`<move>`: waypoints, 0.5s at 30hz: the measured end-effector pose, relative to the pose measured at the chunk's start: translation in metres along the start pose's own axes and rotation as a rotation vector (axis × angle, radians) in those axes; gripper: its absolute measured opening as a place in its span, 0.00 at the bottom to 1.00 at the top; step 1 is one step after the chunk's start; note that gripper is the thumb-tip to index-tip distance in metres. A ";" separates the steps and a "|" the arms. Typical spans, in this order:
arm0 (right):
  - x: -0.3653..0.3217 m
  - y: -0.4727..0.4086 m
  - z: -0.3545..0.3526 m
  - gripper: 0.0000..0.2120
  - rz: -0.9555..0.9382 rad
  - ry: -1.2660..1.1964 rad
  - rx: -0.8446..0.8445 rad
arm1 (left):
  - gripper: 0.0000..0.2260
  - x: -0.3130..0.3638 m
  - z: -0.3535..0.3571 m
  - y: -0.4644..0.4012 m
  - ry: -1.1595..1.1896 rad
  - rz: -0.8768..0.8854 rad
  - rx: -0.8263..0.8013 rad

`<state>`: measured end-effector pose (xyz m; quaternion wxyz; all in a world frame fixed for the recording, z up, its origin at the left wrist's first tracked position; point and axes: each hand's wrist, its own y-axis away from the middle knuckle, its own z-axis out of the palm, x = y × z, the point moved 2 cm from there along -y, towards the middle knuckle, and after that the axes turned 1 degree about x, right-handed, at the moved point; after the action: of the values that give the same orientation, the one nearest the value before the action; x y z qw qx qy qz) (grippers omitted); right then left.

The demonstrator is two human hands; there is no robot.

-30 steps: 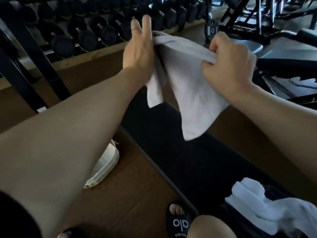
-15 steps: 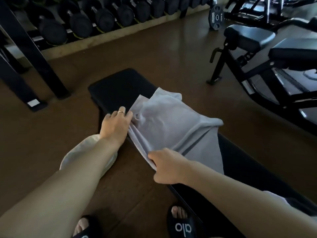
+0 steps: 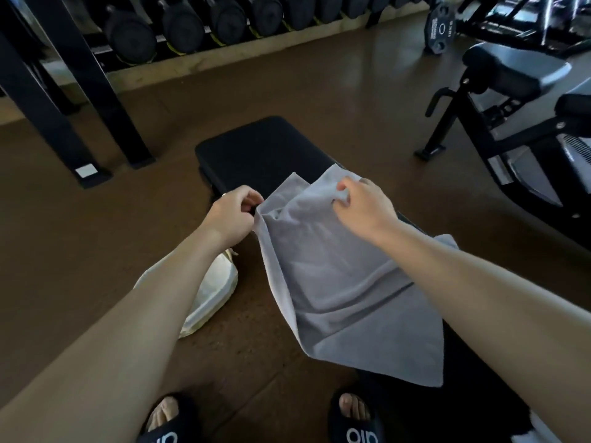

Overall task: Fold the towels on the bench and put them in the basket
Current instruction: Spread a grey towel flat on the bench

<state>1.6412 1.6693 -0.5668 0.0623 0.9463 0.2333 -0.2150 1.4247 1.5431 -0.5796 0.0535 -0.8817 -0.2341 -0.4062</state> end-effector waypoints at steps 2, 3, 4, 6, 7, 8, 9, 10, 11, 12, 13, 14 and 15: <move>0.004 -0.019 0.004 0.21 0.039 0.053 0.022 | 0.12 0.001 -0.001 -0.011 0.072 -0.078 0.095; 0.005 -0.028 0.006 0.22 0.067 0.047 0.042 | 0.12 0.003 0.001 -0.016 0.086 -0.104 0.115; 0.006 -0.036 0.009 0.23 0.098 0.031 0.053 | 0.13 0.006 0.006 -0.022 0.058 -0.099 0.115; 0.007 -0.052 0.013 0.25 0.140 0.051 0.047 | 0.19 0.013 0.017 -0.033 -0.049 -0.050 0.081; 0.006 -0.060 0.014 0.26 0.144 0.089 0.043 | 0.22 0.016 0.021 -0.039 -0.095 -0.039 0.071; 0.006 -0.067 0.015 0.27 0.140 0.135 0.036 | 0.24 0.018 0.024 -0.047 -0.130 -0.043 0.062; 0.005 -0.075 0.016 0.27 0.137 0.164 0.025 | 0.25 0.022 0.027 -0.054 -0.155 -0.060 0.046; 0.004 -0.083 0.017 0.26 0.137 0.164 0.023 | 0.25 0.024 0.030 -0.059 -0.178 -0.085 0.022; 0.003 -0.090 0.018 0.24 0.138 0.137 0.029 | 0.21 0.027 0.033 -0.063 -0.197 -0.107 0.000; 0.003 -0.096 0.018 0.21 0.137 0.092 0.039 | 0.16 0.029 0.037 -0.066 -0.199 -0.121 -0.013; 0.002 -0.099 0.018 0.18 0.143 0.032 0.043 | 0.10 0.029 0.040 -0.068 -0.183 -0.121 -0.015; 0.002 -0.102 0.018 0.14 0.154 -0.032 0.038 | 0.05 0.030 0.042 -0.069 -0.151 -0.110 -0.001; 0.001 -0.104 0.017 0.12 0.156 -0.085 0.032 | 0.03 0.031 0.040 -0.069 -0.106 -0.078 0.037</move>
<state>1.5870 1.7585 -0.5843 0.0734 0.9525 0.1523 -0.2532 1.4381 1.6273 -0.5892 0.0413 -0.8909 -0.2782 -0.3566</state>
